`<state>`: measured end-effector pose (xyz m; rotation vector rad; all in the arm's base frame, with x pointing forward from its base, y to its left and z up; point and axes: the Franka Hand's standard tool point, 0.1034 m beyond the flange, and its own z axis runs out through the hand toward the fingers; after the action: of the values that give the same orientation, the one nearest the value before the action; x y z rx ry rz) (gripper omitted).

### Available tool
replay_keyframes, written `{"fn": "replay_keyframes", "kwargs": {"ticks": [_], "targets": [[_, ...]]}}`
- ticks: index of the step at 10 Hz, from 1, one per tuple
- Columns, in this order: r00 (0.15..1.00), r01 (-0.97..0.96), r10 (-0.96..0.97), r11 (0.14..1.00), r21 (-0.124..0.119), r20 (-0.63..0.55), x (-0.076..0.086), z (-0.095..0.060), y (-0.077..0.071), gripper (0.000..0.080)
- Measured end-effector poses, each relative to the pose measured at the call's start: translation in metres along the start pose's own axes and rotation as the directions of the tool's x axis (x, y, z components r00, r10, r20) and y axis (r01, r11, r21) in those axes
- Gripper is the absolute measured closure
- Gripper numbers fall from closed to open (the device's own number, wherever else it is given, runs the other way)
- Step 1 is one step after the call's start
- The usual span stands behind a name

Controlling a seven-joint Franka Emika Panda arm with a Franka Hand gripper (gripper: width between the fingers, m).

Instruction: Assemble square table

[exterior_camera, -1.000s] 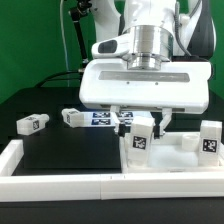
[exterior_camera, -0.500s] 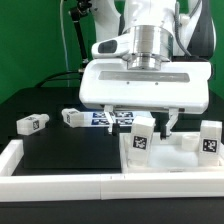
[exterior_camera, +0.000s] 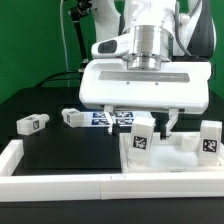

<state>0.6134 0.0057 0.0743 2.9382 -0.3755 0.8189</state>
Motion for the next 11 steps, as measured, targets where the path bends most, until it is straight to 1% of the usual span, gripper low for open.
{"fn": "replay_keyframes", "kwargs": {"ticks": [1, 2, 3, 4, 5, 6, 7, 9, 10, 11], "targets": [[1.0, -0.021, 0.02, 1.0, 0.009, 0.016, 0.013, -0.006, 0.001, 0.015], [0.999, -0.031, 0.031, 0.999, 0.01, 0.032, 0.016, -0.007, 0.003, 0.015], [0.991, -0.04, 0.038, 0.999, 0.008, 0.129, 0.009, -0.001, 0.002, 0.015], [0.973, -0.048, 0.045, 0.999, 0.007, 0.228, 0.006, 0.001, -0.001, 0.015], [0.955, -0.056, 0.052, 0.998, 0.006, 0.293, 0.007, 0.001, -0.001, 0.015], [0.912, -0.07, 0.064, 0.998, 0.002, 0.406, 0.005, -0.001, 0.001, 0.015], [0.877, -0.074, 0.065, 0.997, 0.0, 0.477, 0.006, -0.002, 0.0, 0.015], [0.863, -0.079, 0.073, 0.997, -0.008, 0.5, 0.008, 0.004, 0.003, 0.015], [0.861, -0.096, 0.092, 0.995, -0.017, 0.499, 0.008, 0.003, 0.002, 0.015], [0.861, -0.096, 0.092, 0.995, -0.017, 0.5, 0.008, 0.004, 0.003, 0.0307]]}}
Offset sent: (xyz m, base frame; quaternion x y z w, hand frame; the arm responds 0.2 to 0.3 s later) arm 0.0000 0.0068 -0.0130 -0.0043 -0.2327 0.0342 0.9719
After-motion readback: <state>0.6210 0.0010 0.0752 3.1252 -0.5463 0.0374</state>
